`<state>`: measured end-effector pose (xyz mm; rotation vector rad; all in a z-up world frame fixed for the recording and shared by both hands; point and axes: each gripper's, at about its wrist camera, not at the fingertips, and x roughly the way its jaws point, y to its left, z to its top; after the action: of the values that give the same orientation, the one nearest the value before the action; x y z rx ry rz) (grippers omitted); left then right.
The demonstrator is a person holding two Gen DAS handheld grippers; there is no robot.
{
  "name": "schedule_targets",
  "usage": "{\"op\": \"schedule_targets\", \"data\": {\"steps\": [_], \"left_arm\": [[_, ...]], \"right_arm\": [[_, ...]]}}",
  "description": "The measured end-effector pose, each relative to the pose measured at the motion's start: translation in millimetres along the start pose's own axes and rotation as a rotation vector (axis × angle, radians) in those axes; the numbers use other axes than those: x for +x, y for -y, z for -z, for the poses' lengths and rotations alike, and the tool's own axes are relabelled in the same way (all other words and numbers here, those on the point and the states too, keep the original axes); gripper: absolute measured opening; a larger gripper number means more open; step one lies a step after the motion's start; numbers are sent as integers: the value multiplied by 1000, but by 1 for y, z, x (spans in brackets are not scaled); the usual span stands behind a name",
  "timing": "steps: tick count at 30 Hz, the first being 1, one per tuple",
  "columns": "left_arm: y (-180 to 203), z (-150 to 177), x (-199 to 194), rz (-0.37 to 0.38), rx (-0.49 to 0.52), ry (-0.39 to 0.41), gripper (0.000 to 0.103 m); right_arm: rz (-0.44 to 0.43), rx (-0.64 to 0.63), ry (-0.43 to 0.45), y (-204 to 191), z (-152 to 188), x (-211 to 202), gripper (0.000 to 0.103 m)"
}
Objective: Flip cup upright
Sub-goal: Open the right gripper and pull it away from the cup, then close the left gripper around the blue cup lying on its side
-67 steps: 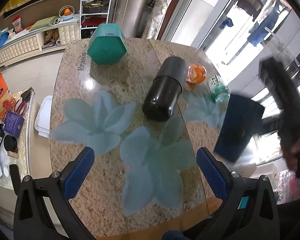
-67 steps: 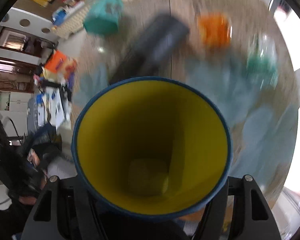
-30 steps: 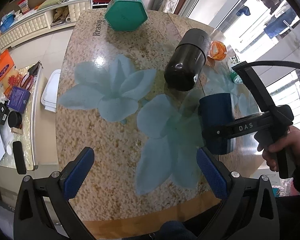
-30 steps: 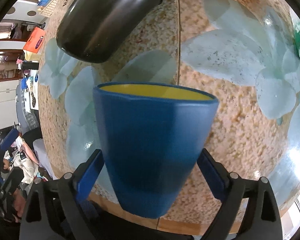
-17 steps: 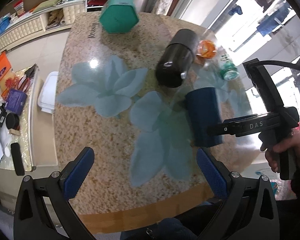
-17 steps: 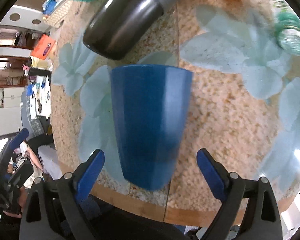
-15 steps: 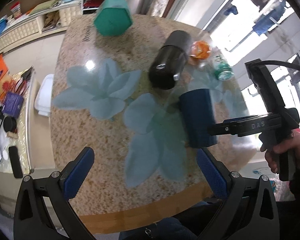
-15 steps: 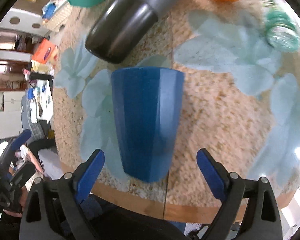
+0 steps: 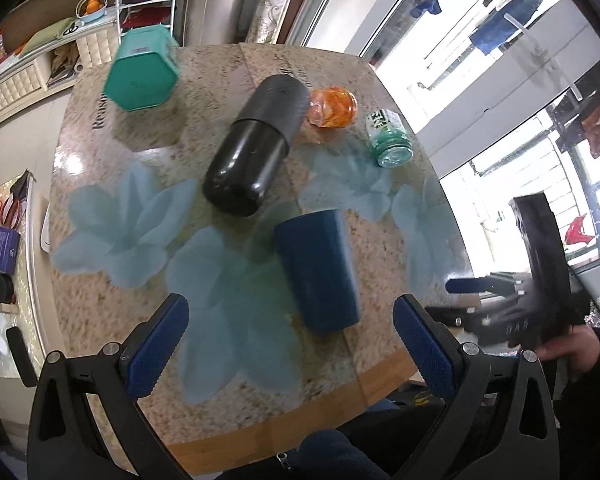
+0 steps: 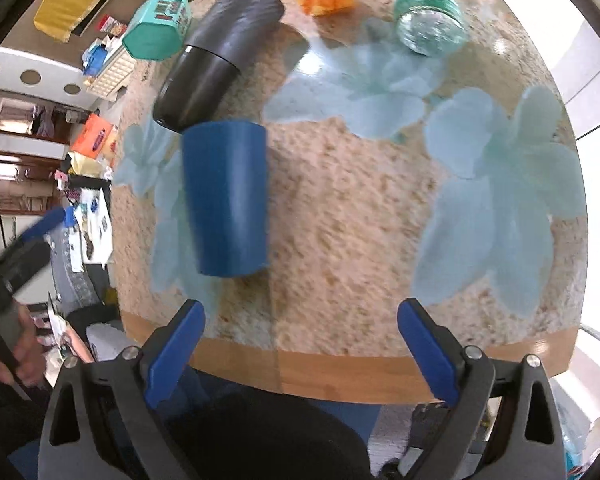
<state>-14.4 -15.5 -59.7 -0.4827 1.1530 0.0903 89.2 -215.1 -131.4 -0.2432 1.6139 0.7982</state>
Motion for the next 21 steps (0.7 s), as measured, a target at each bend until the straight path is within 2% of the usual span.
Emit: {"op": "schedule_targets", "data": {"steps": [3, 8, 12, 21], "left_arm": [[12, -7, 15, -32, -35, -32, 102], [19, -13, 46, -76, -93, -94, 102], [26, -17, 73, -79, -123, -154, 102], [36, -36, 130, -154, -162, -238, 102]], "right_arm": [[15, -22, -32, 16, 1, -2, 103], [22, -79, -63, 38, 0, -4, 103], [-14, -76, -90, 62, -6, -2, 103], [-87, -66, -112, 113, -19, -1, 103]]}}
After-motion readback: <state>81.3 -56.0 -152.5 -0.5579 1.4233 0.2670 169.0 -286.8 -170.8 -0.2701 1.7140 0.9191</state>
